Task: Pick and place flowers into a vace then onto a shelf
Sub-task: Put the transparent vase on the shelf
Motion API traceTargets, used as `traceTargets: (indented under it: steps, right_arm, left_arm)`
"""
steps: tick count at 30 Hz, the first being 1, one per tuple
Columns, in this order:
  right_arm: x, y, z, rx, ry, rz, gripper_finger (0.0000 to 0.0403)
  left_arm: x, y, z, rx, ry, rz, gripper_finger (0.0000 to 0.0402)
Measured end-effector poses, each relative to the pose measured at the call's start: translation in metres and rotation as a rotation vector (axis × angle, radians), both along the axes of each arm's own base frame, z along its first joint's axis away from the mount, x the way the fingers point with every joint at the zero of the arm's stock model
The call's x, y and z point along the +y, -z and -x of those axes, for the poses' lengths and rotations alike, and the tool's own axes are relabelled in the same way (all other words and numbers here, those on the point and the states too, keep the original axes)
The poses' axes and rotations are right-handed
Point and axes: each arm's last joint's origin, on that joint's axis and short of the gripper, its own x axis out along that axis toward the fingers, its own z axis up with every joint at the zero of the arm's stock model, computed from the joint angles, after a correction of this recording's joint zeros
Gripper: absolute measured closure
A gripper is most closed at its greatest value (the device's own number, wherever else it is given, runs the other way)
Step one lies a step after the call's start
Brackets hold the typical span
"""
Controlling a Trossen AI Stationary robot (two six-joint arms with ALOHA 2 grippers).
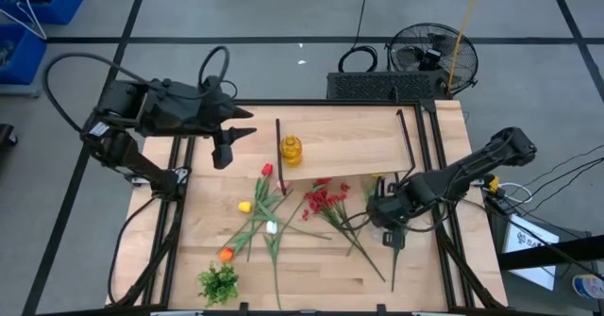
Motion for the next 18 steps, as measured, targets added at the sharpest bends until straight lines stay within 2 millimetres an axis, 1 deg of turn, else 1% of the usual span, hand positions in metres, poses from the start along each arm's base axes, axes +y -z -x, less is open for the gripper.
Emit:
traceTargets:
  steps: [4,7,10,12,15,17,18]
  right_arm:
    - [-0.006,-0.016,0.011,-0.053,0.037,-0.026,0.0380]
    - [-0.009,-0.038,0.018,-0.116,0.067,-0.048,0.0380]
    - [-0.018,-0.068,0.022,-0.227,0.110,-0.030,0.0380]
    - [-0.027,-0.091,0.022,-0.344,0.190,0.009,0.0380]
    - [-0.042,-0.128,0.026,-0.505,0.307,0.013,0.0380]
    - [-0.053,-0.150,0.033,-0.565,0.389,0.019,0.0380]
    - [-0.060,-0.157,0.038,-0.563,0.438,0.023,0.0381]
  left_arm:
    - [0.000,0.000,0.000,0.005,0.010,-0.017,0.0241]
    - [0.000,0.000,0.000,0.006,0.013,-0.022,0.0241]
    - [0.000,0.000,0.000,0.009,0.019,-0.032,0.0241]
    - [0.000,0.000,0.000,0.011,0.024,-0.039,0.0241]
    - [0.000,0.000,0.000,0.008,0.023,-0.037,0.0241]
    - [0.000,-0.001,0.000,0.003,0.022,-0.036,0.0241]
    - [0.000,-0.001,0.000,0.003,0.022,-0.036,0.0241]
